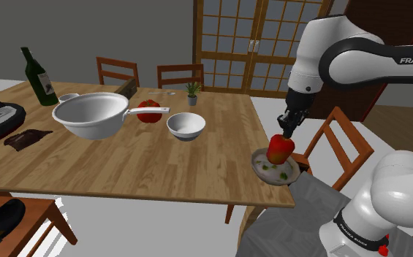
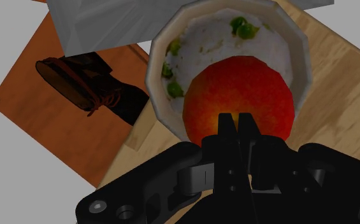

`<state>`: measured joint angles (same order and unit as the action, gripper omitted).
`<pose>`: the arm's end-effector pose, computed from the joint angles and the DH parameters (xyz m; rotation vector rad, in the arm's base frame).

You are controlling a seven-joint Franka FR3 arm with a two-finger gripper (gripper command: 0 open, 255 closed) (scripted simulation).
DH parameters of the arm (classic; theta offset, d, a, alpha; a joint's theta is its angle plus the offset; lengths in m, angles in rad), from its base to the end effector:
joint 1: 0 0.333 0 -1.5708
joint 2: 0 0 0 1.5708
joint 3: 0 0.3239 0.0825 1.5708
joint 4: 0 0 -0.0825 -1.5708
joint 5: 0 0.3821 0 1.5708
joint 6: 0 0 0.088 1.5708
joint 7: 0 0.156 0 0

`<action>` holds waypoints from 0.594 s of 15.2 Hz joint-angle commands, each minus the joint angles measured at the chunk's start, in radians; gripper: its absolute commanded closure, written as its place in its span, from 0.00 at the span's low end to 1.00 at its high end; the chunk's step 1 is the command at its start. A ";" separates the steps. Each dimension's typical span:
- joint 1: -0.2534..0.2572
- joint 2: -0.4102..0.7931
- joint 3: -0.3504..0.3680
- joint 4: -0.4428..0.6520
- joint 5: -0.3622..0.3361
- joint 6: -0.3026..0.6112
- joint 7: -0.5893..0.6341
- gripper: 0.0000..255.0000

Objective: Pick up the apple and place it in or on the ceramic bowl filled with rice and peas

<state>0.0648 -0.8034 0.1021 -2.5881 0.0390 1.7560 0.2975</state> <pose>0.2942 0.0548 0.4569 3.0891 -0.2642 -0.0352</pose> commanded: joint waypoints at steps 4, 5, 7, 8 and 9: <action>0.000 0.000 0.000 0.000 0.000 0.000 0.000 0.00; 0.000 0.000 0.000 0.000 0.000 0.000 0.000 0.00; -0.001 0.002 -0.001 0.035 -0.001 -0.033 0.000 0.00; -0.001 0.005 -0.002 0.070 -0.002 -0.065 0.001 0.00; -0.002 0.010 -0.003 0.107 -0.003 -0.096 0.001 0.00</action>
<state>0.0646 -0.8022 0.1017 -2.5146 0.0382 1.6853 0.3001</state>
